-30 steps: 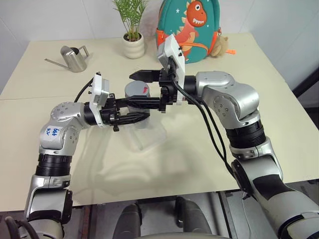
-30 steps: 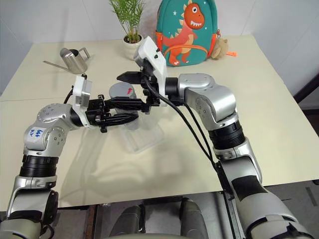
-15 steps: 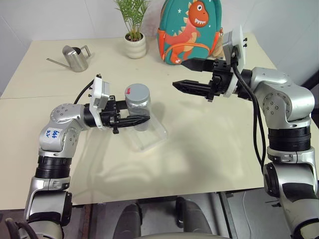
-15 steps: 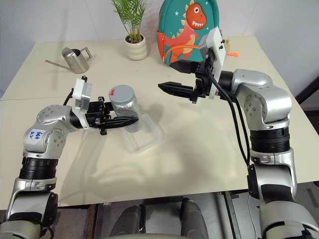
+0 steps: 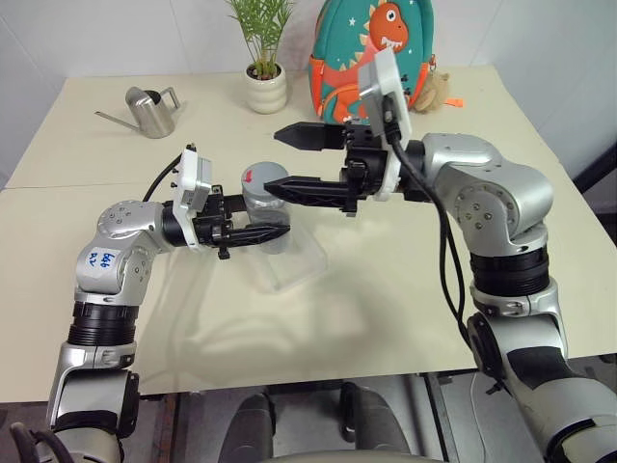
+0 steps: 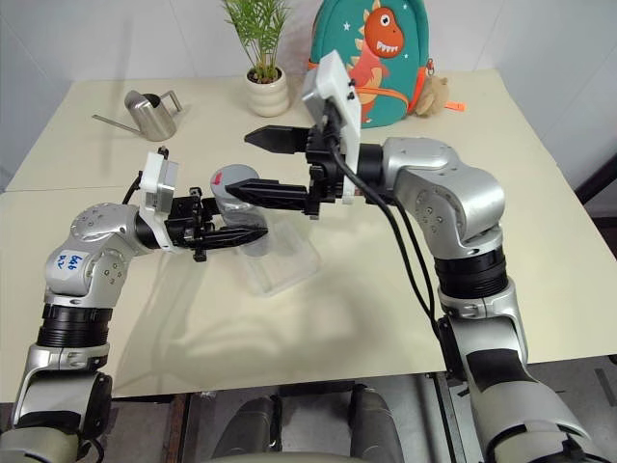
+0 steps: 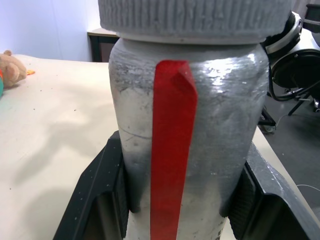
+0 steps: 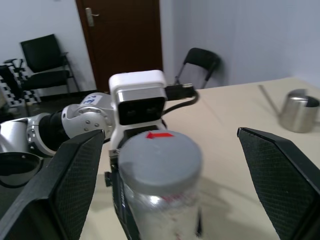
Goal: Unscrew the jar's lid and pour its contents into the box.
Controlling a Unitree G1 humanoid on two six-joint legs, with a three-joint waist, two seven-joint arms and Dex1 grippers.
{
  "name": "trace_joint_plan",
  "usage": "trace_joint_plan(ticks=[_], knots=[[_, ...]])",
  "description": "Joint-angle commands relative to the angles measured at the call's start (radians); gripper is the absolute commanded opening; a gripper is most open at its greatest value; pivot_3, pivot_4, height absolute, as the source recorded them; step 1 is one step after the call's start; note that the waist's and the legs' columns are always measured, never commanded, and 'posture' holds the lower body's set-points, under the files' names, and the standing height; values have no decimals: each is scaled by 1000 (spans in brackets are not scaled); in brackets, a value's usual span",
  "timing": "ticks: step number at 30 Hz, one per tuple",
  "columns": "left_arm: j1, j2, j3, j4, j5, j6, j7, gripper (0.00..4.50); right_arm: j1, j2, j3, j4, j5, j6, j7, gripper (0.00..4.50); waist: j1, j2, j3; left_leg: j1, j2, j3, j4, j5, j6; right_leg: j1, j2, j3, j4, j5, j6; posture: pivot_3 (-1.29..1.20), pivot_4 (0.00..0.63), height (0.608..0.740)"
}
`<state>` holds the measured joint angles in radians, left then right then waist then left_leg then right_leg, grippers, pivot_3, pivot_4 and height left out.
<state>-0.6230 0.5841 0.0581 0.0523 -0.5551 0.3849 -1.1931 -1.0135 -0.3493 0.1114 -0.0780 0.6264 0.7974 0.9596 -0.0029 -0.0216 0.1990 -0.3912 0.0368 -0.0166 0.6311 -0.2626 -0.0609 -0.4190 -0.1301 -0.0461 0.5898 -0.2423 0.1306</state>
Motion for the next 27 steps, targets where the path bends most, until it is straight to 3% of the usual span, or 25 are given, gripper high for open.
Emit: trace_joint_plan(ticks=[1, 9, 12, 16, 17, 21, 27], knots=[[-10, 4, 9, -34, -11, -3, 3, 2006, -31, 20, 21, -26, -2, 3, -10, 4465, 0, 0, 0, 0, 0, 0, 0, 0, 0, 0, 0, 0, 0, 0, 0, 0, 150, 740], [-4, 0, 8, -40, -12, -1, 6, 2006, -53, 39, 31, 15, -25, -6, -15, 4465, -1, 0, 0, 0, 0, 0, 0, 0, 0, 0, 0, 0, 0, 0, 0, 0, 150, 740], [-2, -1, 7, -40, -13, -1, 6, 2006, -58, 43, 26, 22, -20, -6, -11, 3885, -1, 0, 0, 0, 0, 0, 0, 0, 0, 0, 0, 0, 0, 0, 0, 0, 150, 740], [-1, -4, 8, -43, -15, 0, 8, 2006, -51, 43, 29, 15, -19, -2, -7, 2611, -2, 0, 0, 0, 0, 0, 0, 0, 0, 0, 0, 0, 0, 0, 0, 0, 150, 740], [-1, -4, 8, -43, -15, 1, 9, 2006, -49, 42, 30, 14, -21, -3, -7, 2536, -2, 0, 0, 0, 0, 0, 0, 0, 0, 0, 0, 0, 0, 0, 0, 0, 150, 740], [0, -2, 9, -40, -15, 0, 7, 2006, -57, 53, 4, 28, -8, -3, -19, 2538, -2, 0, 0, 0, 0, 0, 0, 0, 0, 0, 0, 0, 0, 0, 0, 0, 150, 740], [12, 2, 9, -42, -18, -2, 5, 2006, -90, 118, -227, 54, 230, 95, -109, 2538, -1, 0, 0, 0, 0, 0, 0, 0, 0, 0, 0, 0, 0, 0, 0, 0, 150, 740]])
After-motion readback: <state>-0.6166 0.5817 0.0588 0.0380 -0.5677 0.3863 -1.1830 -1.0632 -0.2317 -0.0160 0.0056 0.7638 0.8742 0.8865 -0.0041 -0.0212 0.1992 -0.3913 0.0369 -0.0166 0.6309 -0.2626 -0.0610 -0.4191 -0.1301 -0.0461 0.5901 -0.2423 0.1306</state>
